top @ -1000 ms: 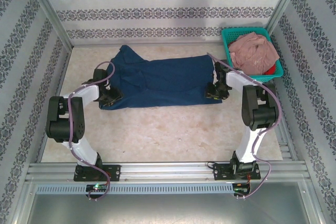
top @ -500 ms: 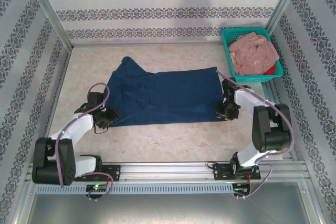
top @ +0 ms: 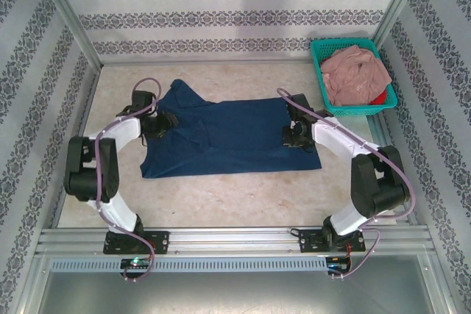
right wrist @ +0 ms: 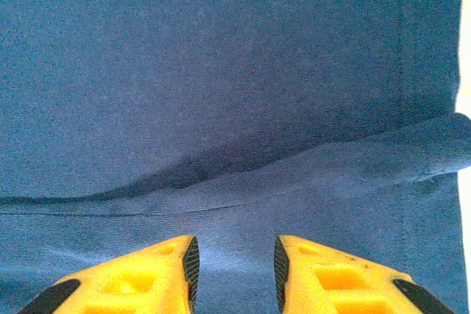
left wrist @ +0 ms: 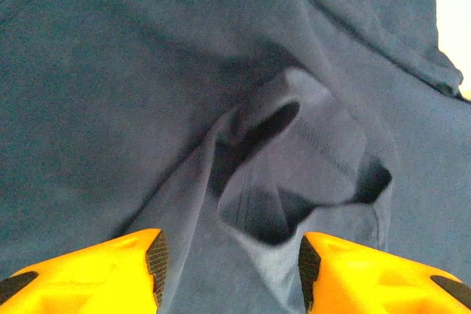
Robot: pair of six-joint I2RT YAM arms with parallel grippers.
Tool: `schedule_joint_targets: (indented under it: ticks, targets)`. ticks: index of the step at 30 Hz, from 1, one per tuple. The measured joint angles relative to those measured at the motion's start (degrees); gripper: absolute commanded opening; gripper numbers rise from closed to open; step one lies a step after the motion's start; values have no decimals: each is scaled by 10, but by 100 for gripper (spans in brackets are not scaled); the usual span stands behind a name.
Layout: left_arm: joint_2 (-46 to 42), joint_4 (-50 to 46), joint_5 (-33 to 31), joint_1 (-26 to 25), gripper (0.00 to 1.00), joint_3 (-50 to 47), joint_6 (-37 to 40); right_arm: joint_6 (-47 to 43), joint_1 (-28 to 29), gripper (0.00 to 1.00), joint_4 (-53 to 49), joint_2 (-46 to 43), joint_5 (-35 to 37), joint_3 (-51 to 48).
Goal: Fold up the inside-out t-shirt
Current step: Smooth out the T-shirt at the center of the table.
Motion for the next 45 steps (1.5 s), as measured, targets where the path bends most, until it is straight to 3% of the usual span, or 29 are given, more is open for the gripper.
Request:
schedule_joint_targets:
  ticks: [4,10,25,30,36,45]
  targets:
    - [40,7,14,-1,51,25,0,0,1,36,0,1,0,0]
    - [62,8,31,-14,41,40,-3,0,1,36,0,1,2,0]
    - [87,21,61,-26,0,73,-11,0,1,36,0,5,4,2]
    - [118,37,80,-30,0,103,-14,-1,1,36,0,5,6,2]
    - [160,43,100,-32,10,160,-18,-2,1,36,0,5,6,4]
    - [129,0,73,-37,42,176,26,-3,1,36,0,5,6,4]
